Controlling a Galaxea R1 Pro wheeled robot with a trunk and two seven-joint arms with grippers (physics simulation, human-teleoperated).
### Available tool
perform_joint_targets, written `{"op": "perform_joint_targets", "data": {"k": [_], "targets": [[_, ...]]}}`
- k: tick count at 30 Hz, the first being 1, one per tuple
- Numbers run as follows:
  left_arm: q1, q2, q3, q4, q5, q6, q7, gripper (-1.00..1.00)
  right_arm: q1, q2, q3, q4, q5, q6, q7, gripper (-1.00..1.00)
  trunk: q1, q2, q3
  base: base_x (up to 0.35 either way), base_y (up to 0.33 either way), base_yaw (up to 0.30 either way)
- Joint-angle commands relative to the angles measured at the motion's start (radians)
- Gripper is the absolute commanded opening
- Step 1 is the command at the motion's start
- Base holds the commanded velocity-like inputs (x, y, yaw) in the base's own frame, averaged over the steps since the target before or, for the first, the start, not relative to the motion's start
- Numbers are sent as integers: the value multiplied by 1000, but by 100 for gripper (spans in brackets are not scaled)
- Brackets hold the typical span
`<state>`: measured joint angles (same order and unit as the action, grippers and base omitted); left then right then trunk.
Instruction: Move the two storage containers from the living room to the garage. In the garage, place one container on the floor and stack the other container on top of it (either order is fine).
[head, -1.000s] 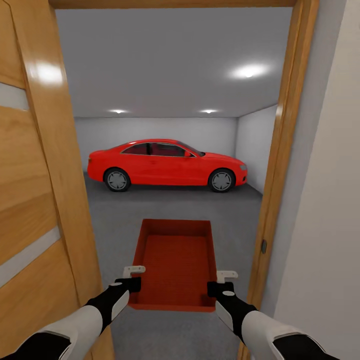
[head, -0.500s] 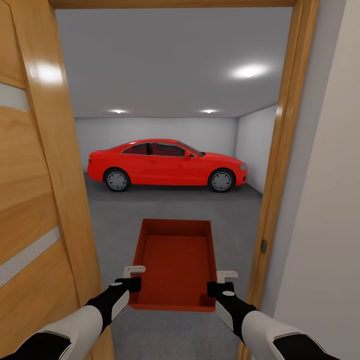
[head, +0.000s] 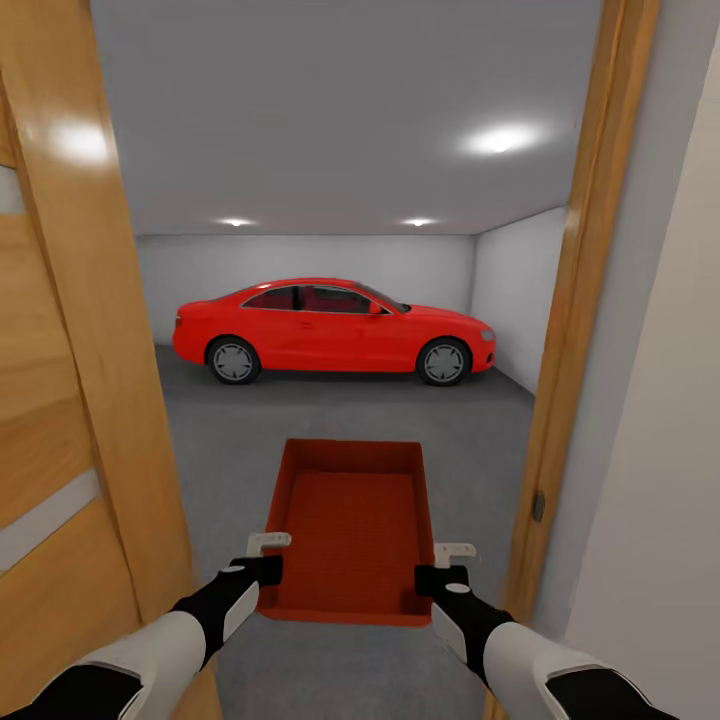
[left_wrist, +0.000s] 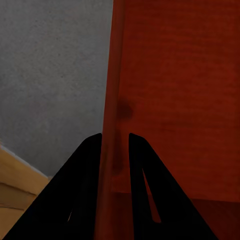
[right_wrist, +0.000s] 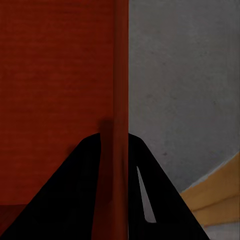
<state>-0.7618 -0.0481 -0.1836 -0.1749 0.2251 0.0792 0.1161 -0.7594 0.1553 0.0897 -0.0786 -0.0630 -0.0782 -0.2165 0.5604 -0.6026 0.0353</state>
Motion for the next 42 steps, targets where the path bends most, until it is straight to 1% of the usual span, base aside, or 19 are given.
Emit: {"op": "perform_joint_targets", "data": {"k": [1, 42], "targets": [[-1, 1, 36, -14, -12, -21, 42, -100, 0, 0, 2, 20, -15, -6, -9, -100, 1, 0, 0, 315, 0, 0], [-1, 1, 36, -14, -12, -20, 42, -100, 0, 0, 2, 22, -15, -6, -7, -100, 1, 0, 0, 321, 0, 0]]}}
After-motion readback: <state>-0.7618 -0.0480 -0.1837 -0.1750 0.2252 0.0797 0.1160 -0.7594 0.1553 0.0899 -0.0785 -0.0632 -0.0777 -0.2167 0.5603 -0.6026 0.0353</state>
